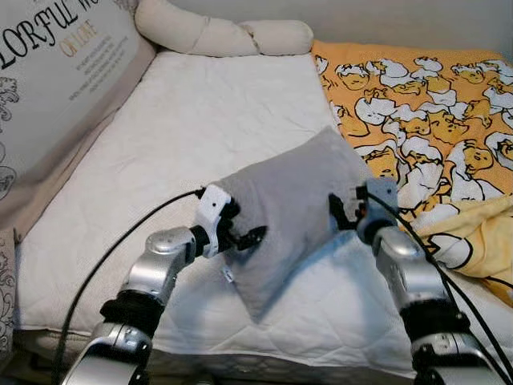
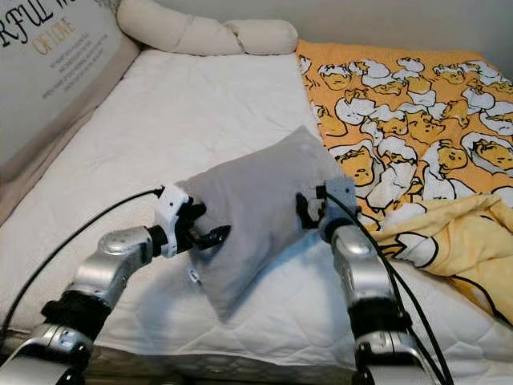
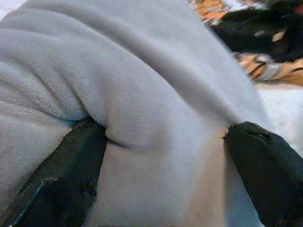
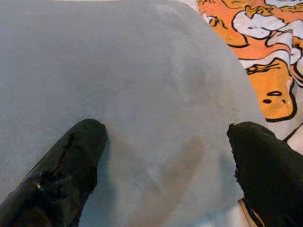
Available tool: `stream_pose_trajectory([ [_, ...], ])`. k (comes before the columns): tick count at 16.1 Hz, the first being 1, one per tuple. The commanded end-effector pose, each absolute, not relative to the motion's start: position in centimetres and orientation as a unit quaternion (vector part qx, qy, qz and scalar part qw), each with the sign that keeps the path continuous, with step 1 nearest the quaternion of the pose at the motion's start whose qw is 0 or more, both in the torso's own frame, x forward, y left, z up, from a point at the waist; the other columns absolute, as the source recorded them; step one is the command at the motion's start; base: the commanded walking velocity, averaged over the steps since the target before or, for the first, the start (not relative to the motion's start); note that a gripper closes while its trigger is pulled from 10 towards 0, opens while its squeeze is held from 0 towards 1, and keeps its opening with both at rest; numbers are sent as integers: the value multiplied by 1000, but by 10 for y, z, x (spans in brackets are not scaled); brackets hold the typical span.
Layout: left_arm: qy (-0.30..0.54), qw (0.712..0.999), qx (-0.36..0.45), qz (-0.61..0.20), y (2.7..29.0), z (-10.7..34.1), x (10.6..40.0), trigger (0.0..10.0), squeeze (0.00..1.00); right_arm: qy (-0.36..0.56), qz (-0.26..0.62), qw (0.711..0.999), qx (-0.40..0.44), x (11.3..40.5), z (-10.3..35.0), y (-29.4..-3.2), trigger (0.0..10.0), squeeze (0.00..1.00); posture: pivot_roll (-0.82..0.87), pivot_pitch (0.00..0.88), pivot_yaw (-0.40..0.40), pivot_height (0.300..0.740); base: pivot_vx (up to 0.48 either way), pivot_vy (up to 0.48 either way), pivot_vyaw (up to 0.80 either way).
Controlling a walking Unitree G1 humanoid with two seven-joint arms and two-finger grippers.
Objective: Clean up the room
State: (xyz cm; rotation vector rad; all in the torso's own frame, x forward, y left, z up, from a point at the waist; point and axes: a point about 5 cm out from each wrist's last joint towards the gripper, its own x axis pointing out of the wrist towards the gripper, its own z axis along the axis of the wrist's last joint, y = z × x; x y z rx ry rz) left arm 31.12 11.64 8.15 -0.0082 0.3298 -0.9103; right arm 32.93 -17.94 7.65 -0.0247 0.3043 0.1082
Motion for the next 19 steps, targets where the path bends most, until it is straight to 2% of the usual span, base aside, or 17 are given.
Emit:
stream_pose_trajectory([
  [1, 149, 861, -19, -486, 108, 91, 303, 10000, 533, 149, 60, 987, 3, 332, 78, -180, 10000, 0, 23, 0, -23, 740, 0, 0, 0],
  [4, 115, 839, -82, -525, 108, 119, 288, 10000, 525, 135, 72, 988, 25, 339, 84, -179, 10000, 0, 25, 0, -20, 740, 0, 0, 0],
  [6, 90, 811, -121, -565, 110, 144, 272, 10000, 529, 125, 63, 990, 28, 342, 91, -190, 10000, 0, 26, 0, -21, 740, 0, 0, 0],
  [9, 88, 819, -95, -559, 125, 153, 272, 10000, 525, 127, 30, 991, 33, 340, 90, -209, 10000, 0, 31, 0, -26, 740, 0, 0, 0],
  [11, 85, 832, -83, -541, 137, 162, 286, 10000, 522, 141, 9, 990, 26, 334, 82, -222, 10000, 0, 28, 0, -23, 740, 0, 0, 0],
  [12, 66, 828, -87, -549, 137, 177, 291, 10000, 471, 145, -4, 989, 23, 332, 81, -230, 10000, 0, 25, 0, -19, 740, 0, 0, 0],
  [13, 58, 824, -89, -557, 137, 183, 292, 10000, 471, 146, -9, 989, 23, 331, 81, -233, 10000, 0, 24, 0, -17, 740, 0, 0, 0],
  [14, 59, 857, -63, -508, 139, 182, 310, 10000, 420, 147, -19, 989, 26, 329, 81, -240, 10000, 0, 24, 0, -15, 740, 0, 0, 0],
  [15, 66, 870, -54, -486, 140, 179, 317, 10000, 427, 147, -21, 989, 27, 329, 81, -241, 10000, 0, 24, 0, -15, 740, 0, 0, 0],
  [16, 96, 903, -24, -417, 146, 163, 336, 10000, 439, 152, -24, 988, 33, 329, 79, -241, 10000, 0, 15, 0, -7, 740, 0, 0, 0],
  [17, 122, 924, -20, -363, 151, 149, 348, 10000, 435, 158, -22, 986, 41, 328, 76, -239, 10000, 0, 11, 0, -4, 740, 0, 0, 0],
  [19, 153, 956, 45, -246, 162, 121, 362, 10000, 424, 178, -11, 981, 75, 325, 65, -230, 10000, 0, -1, 0, 5, 740, 0, 0, 0],
])
